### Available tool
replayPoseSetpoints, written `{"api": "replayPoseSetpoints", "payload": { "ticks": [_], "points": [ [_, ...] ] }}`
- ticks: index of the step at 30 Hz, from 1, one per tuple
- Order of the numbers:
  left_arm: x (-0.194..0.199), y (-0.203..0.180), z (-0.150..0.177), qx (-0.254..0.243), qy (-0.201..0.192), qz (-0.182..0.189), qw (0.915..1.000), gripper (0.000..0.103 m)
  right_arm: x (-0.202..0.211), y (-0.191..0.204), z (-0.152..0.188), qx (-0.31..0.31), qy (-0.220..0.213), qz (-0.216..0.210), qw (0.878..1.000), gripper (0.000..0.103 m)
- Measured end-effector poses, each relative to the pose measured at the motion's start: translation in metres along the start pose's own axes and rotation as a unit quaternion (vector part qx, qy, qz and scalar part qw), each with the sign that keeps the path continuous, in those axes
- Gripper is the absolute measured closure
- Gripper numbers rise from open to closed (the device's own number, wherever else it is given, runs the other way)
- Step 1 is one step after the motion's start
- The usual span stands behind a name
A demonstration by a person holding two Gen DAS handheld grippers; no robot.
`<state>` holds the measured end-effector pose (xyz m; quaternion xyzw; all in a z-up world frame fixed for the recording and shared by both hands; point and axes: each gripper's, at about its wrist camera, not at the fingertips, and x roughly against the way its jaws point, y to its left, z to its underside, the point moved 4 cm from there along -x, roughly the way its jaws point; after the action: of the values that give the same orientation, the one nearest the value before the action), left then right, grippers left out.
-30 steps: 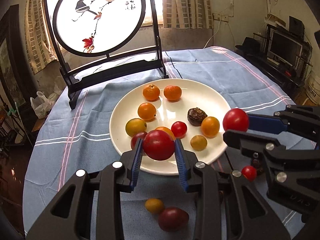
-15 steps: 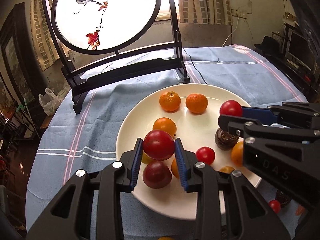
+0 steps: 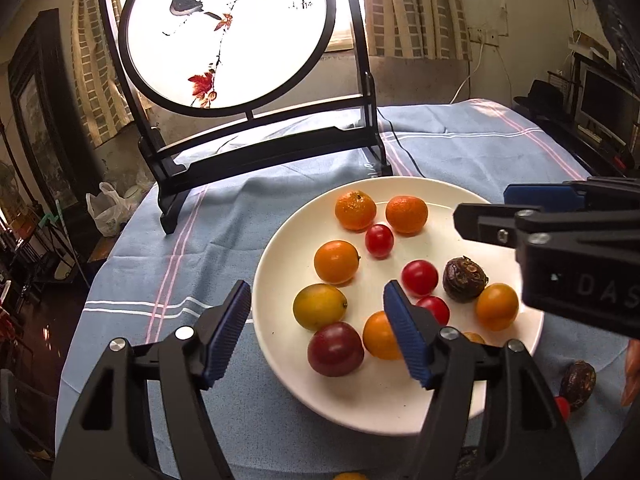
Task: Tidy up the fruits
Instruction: 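Grasp a dark brown round fruit with the right gripper while the left grasps a dark red plum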
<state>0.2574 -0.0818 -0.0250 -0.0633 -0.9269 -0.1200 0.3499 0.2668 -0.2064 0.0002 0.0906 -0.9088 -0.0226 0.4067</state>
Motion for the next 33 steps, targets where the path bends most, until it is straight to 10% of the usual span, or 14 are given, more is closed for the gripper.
{"api": "replayPoseSetpoints", "payload": {
  "ticks": [20,33],
  "points": [
    [0.11,-0.005,0.149,-0.034,0.032,0.1,0.9939,0.033,0.104,0.006,0.193,0.104,0.028,0.019,0.994,0.041],
    [0.106,0.004,0.168,-0.003,0.057,0.1,0.9933,0.034,0.047,-0.033,0.179,0.109,0.072,0.075,0.989,0.043]
  ]
}}
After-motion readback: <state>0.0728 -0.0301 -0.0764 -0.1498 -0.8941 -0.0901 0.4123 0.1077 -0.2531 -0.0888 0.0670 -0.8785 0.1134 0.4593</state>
